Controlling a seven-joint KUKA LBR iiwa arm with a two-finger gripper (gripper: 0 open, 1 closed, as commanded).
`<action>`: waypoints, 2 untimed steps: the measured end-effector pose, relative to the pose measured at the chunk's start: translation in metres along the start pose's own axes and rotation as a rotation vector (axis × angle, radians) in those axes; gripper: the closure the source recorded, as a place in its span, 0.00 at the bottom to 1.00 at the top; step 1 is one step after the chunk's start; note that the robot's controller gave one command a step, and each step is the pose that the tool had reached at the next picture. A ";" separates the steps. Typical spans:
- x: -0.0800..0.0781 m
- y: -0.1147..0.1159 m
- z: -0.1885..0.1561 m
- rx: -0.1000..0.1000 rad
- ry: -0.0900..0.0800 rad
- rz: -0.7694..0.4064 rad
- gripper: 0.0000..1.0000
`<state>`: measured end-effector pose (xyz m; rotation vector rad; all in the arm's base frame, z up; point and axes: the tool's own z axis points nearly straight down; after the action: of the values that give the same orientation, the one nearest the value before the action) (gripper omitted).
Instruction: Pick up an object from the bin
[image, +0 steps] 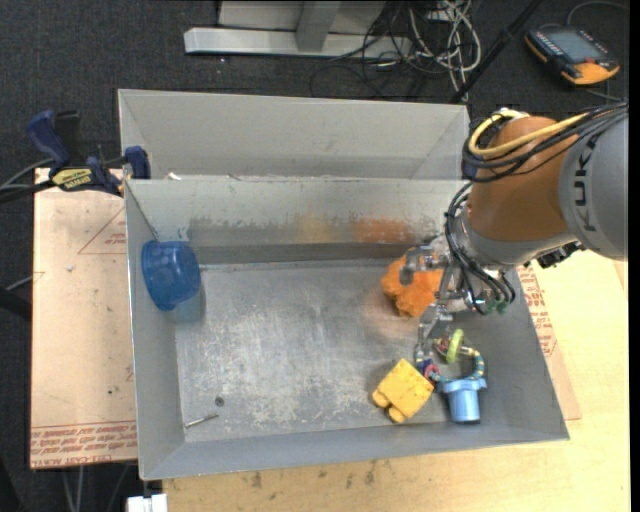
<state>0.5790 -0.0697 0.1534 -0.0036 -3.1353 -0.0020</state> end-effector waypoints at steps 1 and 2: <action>-0.002 0.000 -0.005 0.001 -0.007 -0.002 0.00; 0.001 -0.002 0.011 0.002 -0.015 -0.077 0.00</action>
Offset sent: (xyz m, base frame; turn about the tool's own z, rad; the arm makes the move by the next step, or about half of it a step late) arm -0.0208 -0.0136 -0.0834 -0.3291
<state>0.5779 -0.0716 0.1419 0.1183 -3.1481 0.0005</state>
